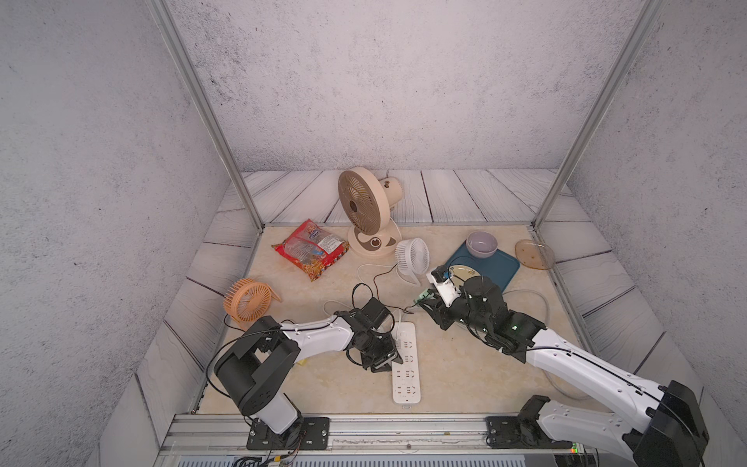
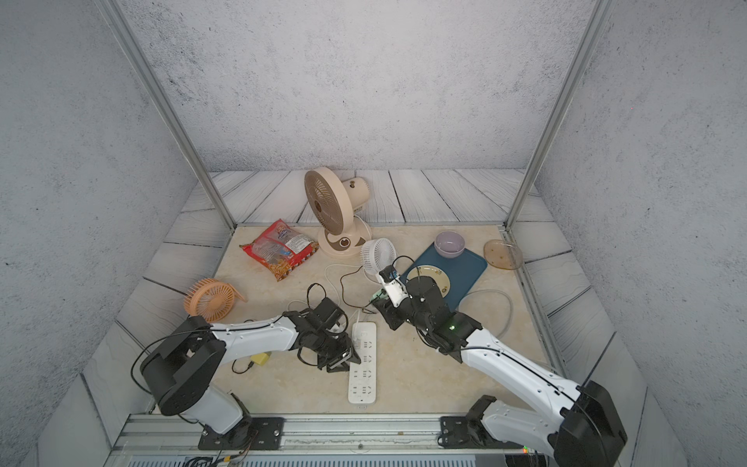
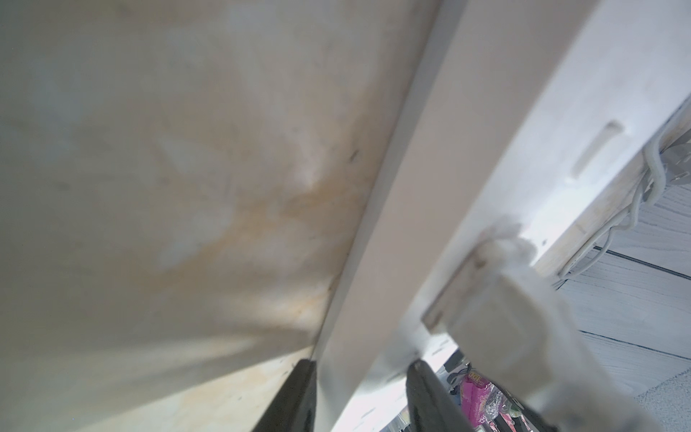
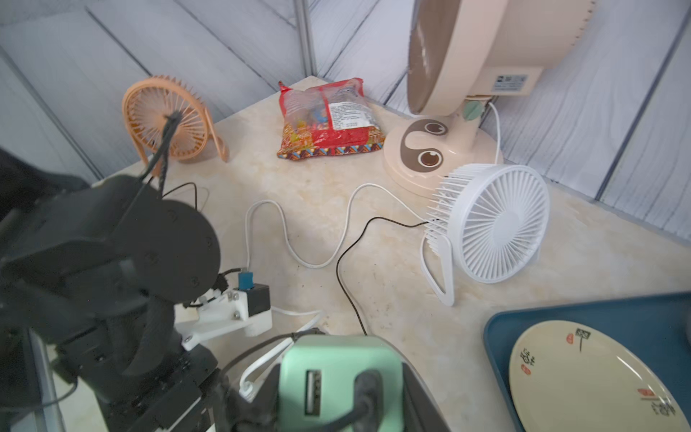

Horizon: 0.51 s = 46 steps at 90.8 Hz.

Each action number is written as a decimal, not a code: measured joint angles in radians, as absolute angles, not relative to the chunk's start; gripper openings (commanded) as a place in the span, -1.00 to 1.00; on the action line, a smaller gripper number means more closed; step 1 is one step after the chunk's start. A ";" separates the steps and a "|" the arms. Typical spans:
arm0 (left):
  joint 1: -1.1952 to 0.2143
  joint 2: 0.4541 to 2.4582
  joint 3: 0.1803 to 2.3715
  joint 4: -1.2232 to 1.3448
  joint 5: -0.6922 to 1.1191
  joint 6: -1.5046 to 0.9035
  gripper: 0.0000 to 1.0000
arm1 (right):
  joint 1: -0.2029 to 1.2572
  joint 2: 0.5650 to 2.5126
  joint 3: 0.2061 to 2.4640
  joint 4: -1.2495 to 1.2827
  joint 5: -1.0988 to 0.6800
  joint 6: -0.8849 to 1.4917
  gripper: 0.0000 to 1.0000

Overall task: Unplug the desk fan from the power strip
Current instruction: Remove the plug from the socket, then adjust the socket at the center of the board.

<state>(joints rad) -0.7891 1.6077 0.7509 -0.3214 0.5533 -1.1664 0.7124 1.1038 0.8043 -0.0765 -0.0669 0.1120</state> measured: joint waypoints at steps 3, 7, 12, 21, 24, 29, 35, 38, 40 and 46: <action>-0.791 1.607 0.751 -0.321 0.551 -1.168 -0.10 | 0.699 1.104 0.816 -0.082 -0.046 0.144 -1.00; -0.793 1.605 0.751 -0.322 0.546 -1.169 -0.10 | 0.677 1.104 0.834 -0.096 -0.018 0.183 -1.00; -0.794 1.604 0.751 -0.322 0.540 -1.171 -0.10 | 0.642 1.104 0.858 -0.118 0.011 0.229 -1.00; -0.795 1.602 0.751 -0.323 0.536 -1.171 -0.11 | 0.590 1.121 0.907 -0.170 0.042 0.278 -1.00; -0.797 1.600 0.753 -0.326 0.531 -1.171 -0.11 | 0.578 1.136 0.929 -0.185 0.047 0.285 -1.00; -0.805 1.598 0.763 -0.341 0.509 -1.169 -0.10 | 0.571 1.168 0.972 -0.210 0.046 0.288 -1.00; -0.820 1.594 0.778 -0.368 0.473 -1.166 -0.06 | 0.572 1.222 1.040 -0.243 0.026 0.277 -1.00; -0.829 1.591 0.786 -0.382 0.450 -1.165 -0.03 | 0.573 1.249 1.076 -0.259 0.015 0.268 -1.00; -0.836 1.586 0.792 -0.393 0.431 -1.164 -0.02 | 0.573 1.270 1.104 -0.269 0.006 0.258 -1.00; -0.856 1.567 0.812 -0.440 0.356 -1.162 0.01 | 0.573 1.320 1.178 -0.295 -0.019 0.235 -1.00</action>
<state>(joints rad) -0.8558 1.5669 0.8124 -0.4404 0.3565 -1.1618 0.5728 1.3205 1.1778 -0.2951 -0.0189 0.2352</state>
